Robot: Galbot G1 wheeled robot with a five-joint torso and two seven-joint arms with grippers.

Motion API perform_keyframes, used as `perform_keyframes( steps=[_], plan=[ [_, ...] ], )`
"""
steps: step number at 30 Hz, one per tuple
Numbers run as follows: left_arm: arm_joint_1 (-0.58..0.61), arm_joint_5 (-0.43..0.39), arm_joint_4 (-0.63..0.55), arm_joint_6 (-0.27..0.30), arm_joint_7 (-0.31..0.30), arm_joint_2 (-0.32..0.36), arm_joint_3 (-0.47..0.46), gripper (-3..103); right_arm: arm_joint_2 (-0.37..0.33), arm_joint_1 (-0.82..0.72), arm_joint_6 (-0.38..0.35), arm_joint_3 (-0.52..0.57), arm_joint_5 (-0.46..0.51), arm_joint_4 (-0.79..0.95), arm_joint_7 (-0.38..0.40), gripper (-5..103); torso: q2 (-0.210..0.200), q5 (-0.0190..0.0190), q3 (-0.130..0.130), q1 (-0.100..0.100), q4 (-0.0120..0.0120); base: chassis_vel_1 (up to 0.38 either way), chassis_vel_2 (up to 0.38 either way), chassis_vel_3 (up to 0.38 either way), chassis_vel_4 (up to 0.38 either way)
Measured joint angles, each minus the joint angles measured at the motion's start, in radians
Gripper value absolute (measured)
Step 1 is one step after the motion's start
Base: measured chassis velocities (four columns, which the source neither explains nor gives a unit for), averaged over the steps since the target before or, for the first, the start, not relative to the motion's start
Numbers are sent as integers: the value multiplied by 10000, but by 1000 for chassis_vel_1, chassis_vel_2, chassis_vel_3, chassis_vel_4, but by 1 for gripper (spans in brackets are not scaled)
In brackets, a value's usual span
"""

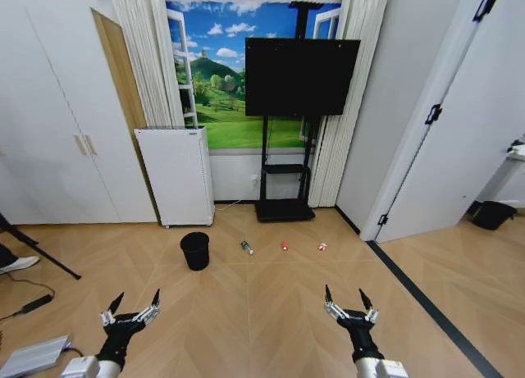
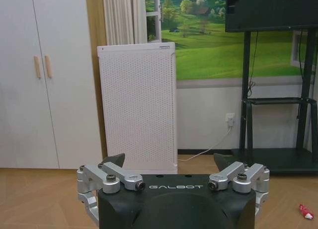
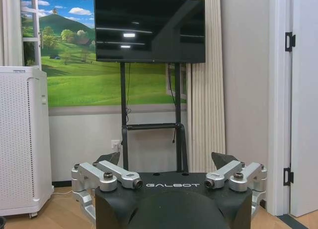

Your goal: Pick up the trash bin and place the garbage on the floor into it.

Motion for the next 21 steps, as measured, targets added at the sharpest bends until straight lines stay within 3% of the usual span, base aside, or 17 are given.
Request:
perform_keyframes(
  steps=[16,19,21],
  plan=[
    [81,35,-95,-2,-2,-79,-18,100,-49,75,59,-33,13,-91,37,100,-3,9,2,4,3,-274,269,279,-279],
    [84,35,-104,-2,-3,-78,-22,100,-49,72,61,-36,13,-89,48,100,0,-6,0,4,0,-371,366,383,-365],
    [91,39,-109,-3,-3,-92,-21,100,-59,72,66,-36,14,-95,56,100,-3,12,4,7,5,-363,373,366,-358]
  ],
)
